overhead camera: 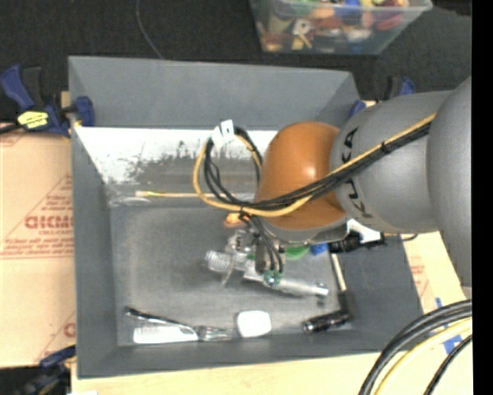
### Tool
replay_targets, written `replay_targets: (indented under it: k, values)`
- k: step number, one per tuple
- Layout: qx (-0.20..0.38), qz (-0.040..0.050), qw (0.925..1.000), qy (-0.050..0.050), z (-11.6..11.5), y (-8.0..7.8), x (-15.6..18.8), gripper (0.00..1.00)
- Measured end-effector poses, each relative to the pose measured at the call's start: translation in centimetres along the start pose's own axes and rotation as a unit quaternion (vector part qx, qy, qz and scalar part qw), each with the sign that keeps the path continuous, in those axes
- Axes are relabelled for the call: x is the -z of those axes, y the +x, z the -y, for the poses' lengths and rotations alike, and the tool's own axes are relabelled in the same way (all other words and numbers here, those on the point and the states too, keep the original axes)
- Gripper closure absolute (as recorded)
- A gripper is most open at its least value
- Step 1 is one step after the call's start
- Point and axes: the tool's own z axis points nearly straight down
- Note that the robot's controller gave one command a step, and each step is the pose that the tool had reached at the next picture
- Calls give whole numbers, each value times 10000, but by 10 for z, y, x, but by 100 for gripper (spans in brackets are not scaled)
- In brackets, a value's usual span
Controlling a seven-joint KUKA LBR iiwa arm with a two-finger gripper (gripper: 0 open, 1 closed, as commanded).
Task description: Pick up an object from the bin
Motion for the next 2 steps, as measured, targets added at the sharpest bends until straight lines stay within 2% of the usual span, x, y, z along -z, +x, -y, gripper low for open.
replay_targets:
  k: [1, 2]
  values:
    - [-3, 35, 10000, -16, 0, -2, 27, 100]
    - [-8, 25, 10000, -14, 0, -1, 27, 100]
